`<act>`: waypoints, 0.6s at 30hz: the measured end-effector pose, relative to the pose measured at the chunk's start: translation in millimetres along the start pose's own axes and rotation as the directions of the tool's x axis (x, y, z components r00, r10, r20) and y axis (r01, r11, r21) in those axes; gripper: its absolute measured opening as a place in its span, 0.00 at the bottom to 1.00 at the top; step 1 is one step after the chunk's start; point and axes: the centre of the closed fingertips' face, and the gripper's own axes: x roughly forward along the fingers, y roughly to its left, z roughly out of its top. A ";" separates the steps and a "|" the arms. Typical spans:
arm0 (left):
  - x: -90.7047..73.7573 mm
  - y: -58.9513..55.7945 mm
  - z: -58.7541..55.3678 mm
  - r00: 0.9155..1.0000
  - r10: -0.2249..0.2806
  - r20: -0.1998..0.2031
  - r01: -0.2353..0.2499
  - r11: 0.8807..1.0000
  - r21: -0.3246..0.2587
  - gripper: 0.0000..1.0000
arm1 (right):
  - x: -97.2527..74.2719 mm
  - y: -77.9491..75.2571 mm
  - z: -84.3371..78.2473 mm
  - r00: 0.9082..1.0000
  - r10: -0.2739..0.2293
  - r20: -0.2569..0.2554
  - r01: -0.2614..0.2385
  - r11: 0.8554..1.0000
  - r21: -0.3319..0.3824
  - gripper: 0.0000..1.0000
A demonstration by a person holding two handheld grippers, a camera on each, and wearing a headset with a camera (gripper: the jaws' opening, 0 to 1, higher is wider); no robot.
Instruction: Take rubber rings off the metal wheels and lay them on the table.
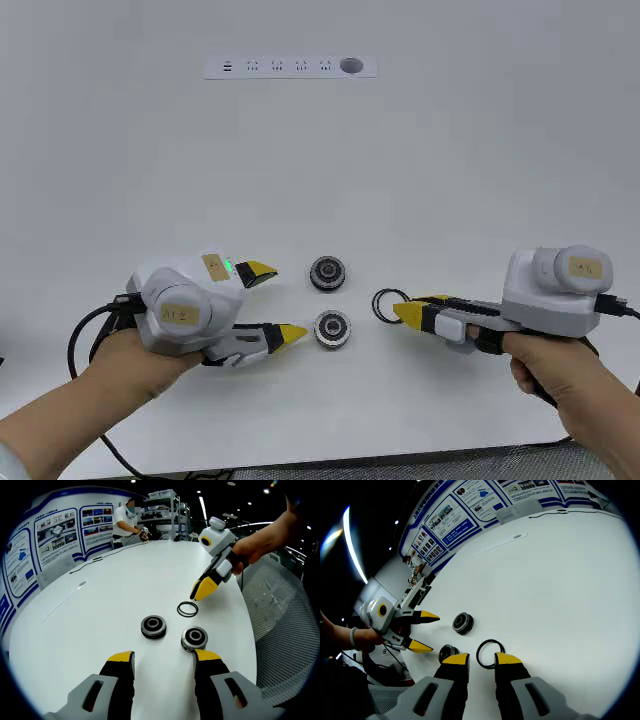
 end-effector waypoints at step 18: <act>17.5 16.0 24.4 1.000 0.018 0.014 -0.018 1.000 0.015 0.33 | 8.3 8.8 5.9 0.999 0.033 0.014 -0.033 0.999 -0.028 0.22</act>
